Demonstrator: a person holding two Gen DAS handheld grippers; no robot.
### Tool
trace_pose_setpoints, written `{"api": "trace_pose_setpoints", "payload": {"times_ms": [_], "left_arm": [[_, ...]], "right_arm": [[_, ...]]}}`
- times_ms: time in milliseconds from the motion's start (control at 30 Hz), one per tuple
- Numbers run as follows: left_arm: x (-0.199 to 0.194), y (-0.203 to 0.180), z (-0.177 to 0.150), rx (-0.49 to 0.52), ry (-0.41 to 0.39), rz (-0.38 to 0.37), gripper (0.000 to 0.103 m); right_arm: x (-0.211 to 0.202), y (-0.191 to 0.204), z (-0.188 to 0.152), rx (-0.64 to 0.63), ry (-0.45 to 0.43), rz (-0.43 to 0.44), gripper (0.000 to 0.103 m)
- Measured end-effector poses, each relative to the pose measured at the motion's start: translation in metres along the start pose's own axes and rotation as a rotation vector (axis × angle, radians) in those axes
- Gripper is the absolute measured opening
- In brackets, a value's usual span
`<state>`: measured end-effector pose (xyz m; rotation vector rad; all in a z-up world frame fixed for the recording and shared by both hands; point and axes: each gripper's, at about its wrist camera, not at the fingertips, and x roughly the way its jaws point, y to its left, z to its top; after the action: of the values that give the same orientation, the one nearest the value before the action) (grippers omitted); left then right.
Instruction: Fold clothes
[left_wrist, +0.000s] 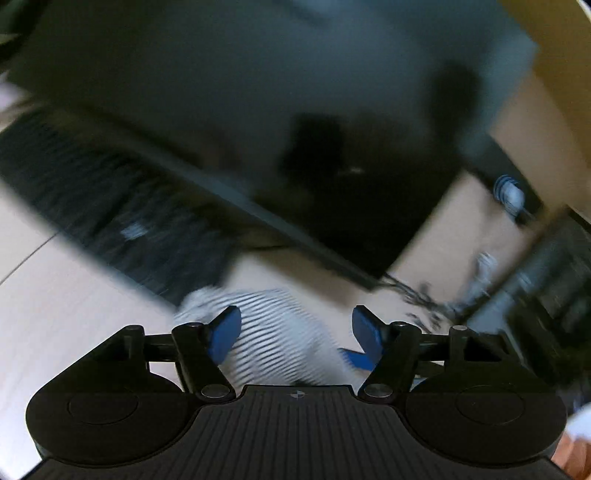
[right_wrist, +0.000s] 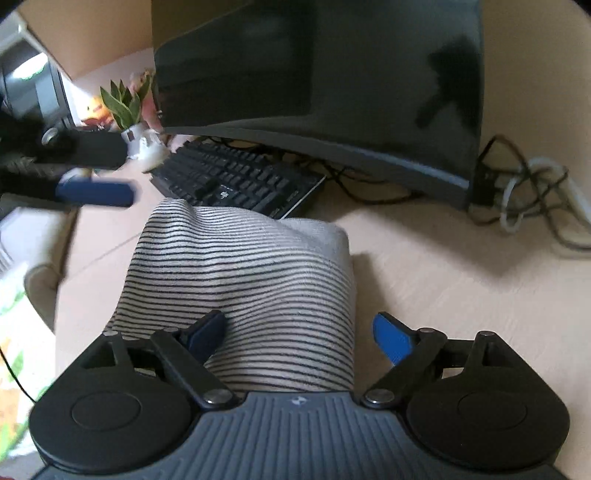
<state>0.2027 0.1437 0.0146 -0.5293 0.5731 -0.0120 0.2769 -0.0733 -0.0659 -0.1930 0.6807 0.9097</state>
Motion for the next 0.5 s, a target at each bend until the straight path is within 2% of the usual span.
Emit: {"api": "trace_pose_setpoints", "payload": {"times_ms": [67,167,233,300,333,433,500], "left_arm": [[0.018,0.009,0.003,-0.009,0.037,-0.003,0.071],[0.049,0.036,0.003,-0.081,0.102,0.034,0.060],[0.068,0.053,0.003,-0.126,0.137,0.055,0.054],[0.076,0.060,0.004,-0.135,0.130,0.046,0.054],[0.078,0.060,0.004,-0.133,0.129,0.040,0.055],[0.079,0.061,0.008,-0.142,0.137,0.016,0.061],[0.079,0.063,0.011,-0.150,0.142,-0.001,0.061]], "right_arm": [[-0.020,0.013,0.000,-0.078,-0.043,-0.030,0.087],[-0.055,0.034,-0.007,-0.187,-0.106,0.040,0.087],[-0.063,0.058,-0.021,-0.278,-0.102,0.075,0.088],[-0.065,0.085,-0.038,-0.377,-0.078,0.104,0.088],[-0.063,0.097,-0.047,-0.433,-0.073,0.096,0.089],[-0.036,0.127,-0.067,-0.622,-0.109,-0.077,0.088],[-0.027,0.128,-0.066,-0.643,-0.120,-0.117,0.059]]}}
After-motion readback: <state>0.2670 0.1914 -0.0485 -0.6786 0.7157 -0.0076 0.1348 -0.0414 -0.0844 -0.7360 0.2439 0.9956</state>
